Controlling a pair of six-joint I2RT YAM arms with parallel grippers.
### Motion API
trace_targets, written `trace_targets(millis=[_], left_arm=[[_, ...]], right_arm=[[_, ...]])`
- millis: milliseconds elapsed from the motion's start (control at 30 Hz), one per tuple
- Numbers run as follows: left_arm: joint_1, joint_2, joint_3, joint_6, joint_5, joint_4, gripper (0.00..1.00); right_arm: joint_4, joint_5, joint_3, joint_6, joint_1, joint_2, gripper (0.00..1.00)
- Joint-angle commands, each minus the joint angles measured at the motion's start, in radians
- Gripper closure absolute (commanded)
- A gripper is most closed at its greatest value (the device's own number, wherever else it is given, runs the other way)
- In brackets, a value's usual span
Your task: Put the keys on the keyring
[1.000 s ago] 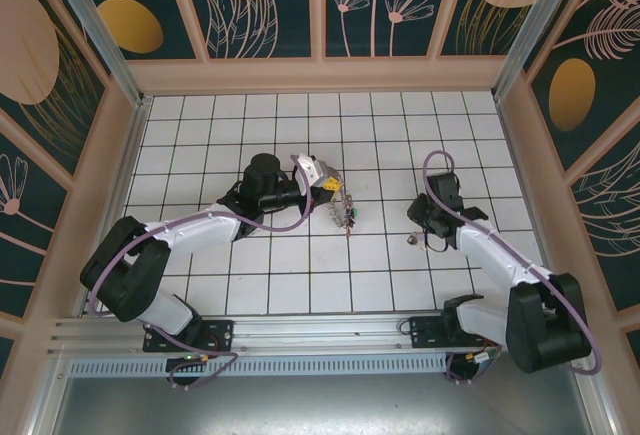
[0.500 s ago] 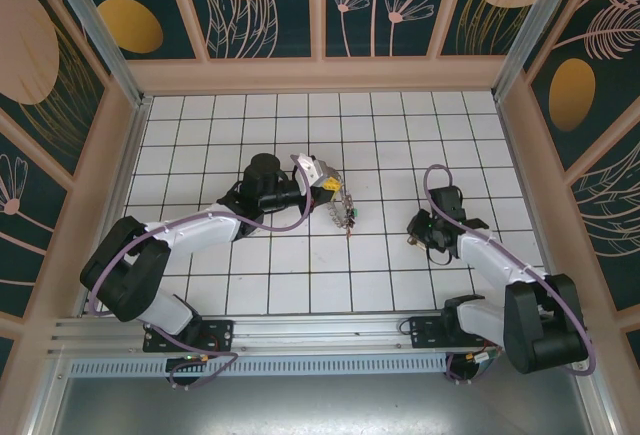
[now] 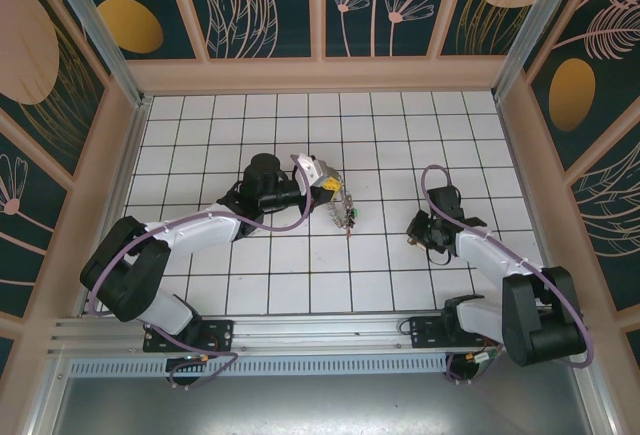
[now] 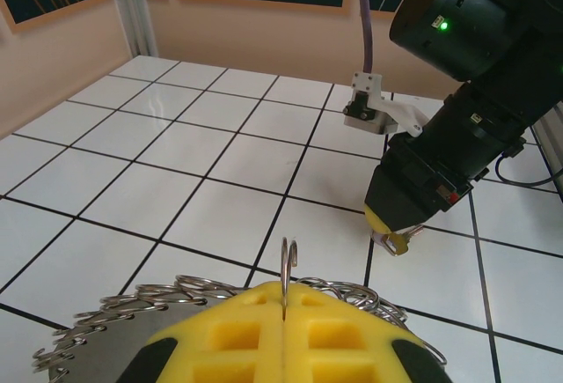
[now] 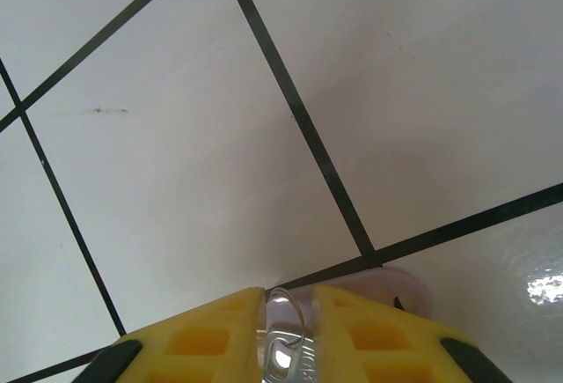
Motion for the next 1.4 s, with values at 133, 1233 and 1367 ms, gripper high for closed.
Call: trace_targets(millis=[133,1233,1367], left_arm=[[0.001,-0.008,0.035,-0.018,0.000,0.040,1.00],[0.000,0.014,0.051,-0.031,0.020,0.046,1.00],[-0.001,0.014,0.050,-0.031,0.020,0.046,1.00]], right_arm=[[0.008,-0.037,0.001,-0.026,-0.005,0.015,0.83],[-0.055,-0.060,0.055,-0.082,-0.004,0.055,0.87],[-0.055,-0.059,0.059,-0.083,-0.004,0.062,0.88]])
